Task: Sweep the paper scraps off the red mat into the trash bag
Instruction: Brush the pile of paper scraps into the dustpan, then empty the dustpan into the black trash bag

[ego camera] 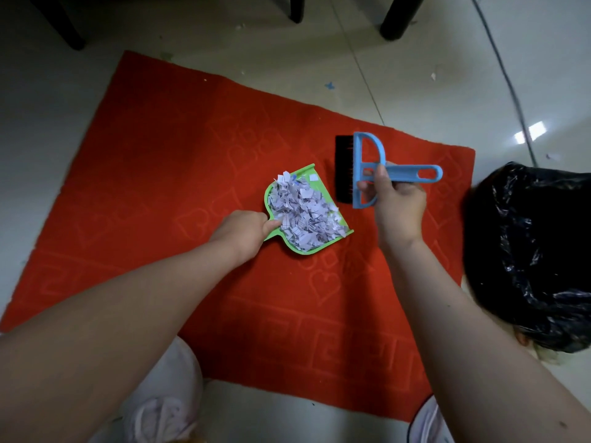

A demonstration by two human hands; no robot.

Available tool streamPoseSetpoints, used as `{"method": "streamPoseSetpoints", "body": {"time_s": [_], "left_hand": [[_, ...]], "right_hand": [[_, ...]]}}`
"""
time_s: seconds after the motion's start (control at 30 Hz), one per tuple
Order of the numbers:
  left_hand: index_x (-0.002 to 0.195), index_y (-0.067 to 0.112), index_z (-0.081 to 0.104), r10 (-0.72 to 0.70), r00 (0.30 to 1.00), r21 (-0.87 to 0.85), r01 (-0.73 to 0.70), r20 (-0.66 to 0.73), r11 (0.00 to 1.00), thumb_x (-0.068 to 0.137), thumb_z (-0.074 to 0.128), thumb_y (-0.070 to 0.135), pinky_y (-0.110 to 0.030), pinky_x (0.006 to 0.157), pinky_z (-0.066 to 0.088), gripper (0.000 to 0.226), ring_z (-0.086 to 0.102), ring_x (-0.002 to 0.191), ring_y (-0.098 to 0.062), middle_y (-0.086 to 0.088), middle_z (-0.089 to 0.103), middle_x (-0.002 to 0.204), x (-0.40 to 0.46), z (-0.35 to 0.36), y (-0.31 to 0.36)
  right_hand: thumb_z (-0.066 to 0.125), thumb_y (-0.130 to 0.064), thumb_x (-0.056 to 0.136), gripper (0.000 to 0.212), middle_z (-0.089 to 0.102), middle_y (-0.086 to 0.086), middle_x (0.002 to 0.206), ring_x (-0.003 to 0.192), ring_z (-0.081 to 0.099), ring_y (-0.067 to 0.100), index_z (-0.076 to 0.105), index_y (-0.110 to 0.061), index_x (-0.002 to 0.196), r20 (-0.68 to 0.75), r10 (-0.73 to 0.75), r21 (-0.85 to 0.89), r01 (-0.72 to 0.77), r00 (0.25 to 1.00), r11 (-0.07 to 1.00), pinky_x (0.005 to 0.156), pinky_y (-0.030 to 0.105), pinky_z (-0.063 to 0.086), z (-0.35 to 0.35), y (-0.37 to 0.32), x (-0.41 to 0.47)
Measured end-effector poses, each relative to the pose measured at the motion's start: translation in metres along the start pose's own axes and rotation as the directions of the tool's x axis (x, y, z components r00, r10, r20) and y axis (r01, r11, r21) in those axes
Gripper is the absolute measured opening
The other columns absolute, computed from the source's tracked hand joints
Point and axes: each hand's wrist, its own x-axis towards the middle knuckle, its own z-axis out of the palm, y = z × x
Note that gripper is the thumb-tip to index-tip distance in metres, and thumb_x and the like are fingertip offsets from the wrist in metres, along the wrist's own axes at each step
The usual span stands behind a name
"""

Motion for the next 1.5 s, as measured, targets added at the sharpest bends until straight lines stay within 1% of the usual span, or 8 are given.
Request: {"method": "streamPoseSetpoints", "body": {"time_s": [0.17,0.3,0.47,0.7,1.07,1.2,1.37,1.5], "left_hand": [[0.061,0.017,0.036,0.003,1.0,0.002,-0.003,-0.007,1.0,0.099,0.029,0.049,-0.033,0.066,0.032,0.05,0.043,0.071,-0.024,0.002,0.04,0.062,-0.001,0.002,-0.001],[0.061,0.017,0.035,0.01,1.0,-0.001,-0.01,-0.014,1.0,0.099,0.029,0.049,-0.032,0.065,0.029,0.05,0.043,0.071,-0.023,0.002,0.04,0.061,-0.001,0.002,0.0],[0.061,0.016,0.035,0.001,1.0,-0.036,-0.002,-0.022,0.999,0.098,0.03,0.05,-0.032,0.065,0.027,0.051,0.043,0.072,-0.024,0.001,0.04,0.061,-0.005,0.001,0.001],[0.06,0.017,0.037,0.081,0.995,-0.086,-0.086,-0.058,0.993,0.098,0.034,0.049,-0.033,0.062,0.025,0.05,0.044,0.07,-0.025,0.001,0.041,0.06,-0.012,-0.025,0.032],[0.059,0.014,0.034,0.237,0.971,0.047,-0.236,-0.023,0.971,0.099,0.035,0.044,-0.033,0.059,0.024,0.05,0.042,0.068,-0.025,-0.002,0.037,0.059,-0.055,-0.134,0.144],[0.061,0.013,0.036,0.229,0.973,0.061,-0.228,-0.006,0.972,0.099,0.034,0.048,-0.033,0.055,0.027,0.051,0.039,0.06,-0.02,-0.003,0.038,0.061,-0.069,-0.157,0.195],[0.064,0.013,0.04,0.224,0.974,-0.002,-0.224,0.03,0.974,0.097,0.036,0.051,-0.032,0.06,0.04,0.05,0.044,0.051,-0.018,-0.004,0.045,0.059,-0.068,-0.143,0.26],[0.064,0.013,0.04,0.276,0.959,0.06,-0.279,0.063,0.958,0.098,0.035,0.05,-0.033,0.065,0.039,0.051,0.044,0.055,-0.018,-0.004,0.044,0.061,-0.053,-0.11,0.309]], "right_hand": [[0.056,-0.02,0.094,0.011,0.07,0.001,0.077,0.077,0.071,0.018,0.067,-0.016,0.095,-0.056,-0.093,-0.093,0.087,0.994,0.992,0.079,0.039,0.058,-0.002,-0.006,0.008],[0.056,-0.023,0.093,0.022,0.071,0.009,0.087,0.083,0.07,0.023,0.068,-0.007,0.102,-0.003,-0.055,-0.214,0.053,0.998,0.975,0.082,0.046,0.056,0.005,0.003,0.006],[0.055,-0.018,0.094,0.012,0.07,0.001,0.078,0.077,0.07,0.019,0.066,-0.023,0.089,0.036,-0.051,-0.135,0.056,0.998,0.989,0.078,0.037,0.058,0.005,-0.003,-0.003],[0.056,-0.02,0.092,0.024,0.068,0.002,0.069,0.066,0.068,0.024,0.063,-0.021,0.07,0.034,-0.099,-0.138,0.103,0.994,0.985,0.074,0.046,0.057,-0.022,-0.057,0.0],[0.06,-0.016,0.09,0.02,0.067,0.011,0.072,0.058,0.062,0.018,0.064,-0.009,0.071,0.062,-0.132,-0.036,0.134,0.989,0.99,0.076,0.039,0.056,-0.097,-0.197,-0.017],[0.058,-0.014,0.091,0.017,0.066,0.009,0.072,0.051,0.057,0.013,0.061,-0.008,0.076,0.048,-0.176,0.045,0.174,0.983,0.984,0.066,0.027,0.054,-0.143,-0.237,-0.025],[0.057,-0.02,0.092,0.015,0.069,0.006,0.079,0.056,0.056,0.008,0.062,-0.013,0.08,-0.055,-0.178,0.134,0.184,0.983,0.974,0.061,0.018,0.051,-0.221,-0.239,-0.028],[0.056,-0.024,0.094,0.017,0.07,0.002,0.085,0.059,0.058,0.003,0.065,-0.01,0.091,-0.126,-0.144,0.129,0.16,0.982,0.979,0.051,0.011,0.043,-0.281,-0.211,-0.023]]}}
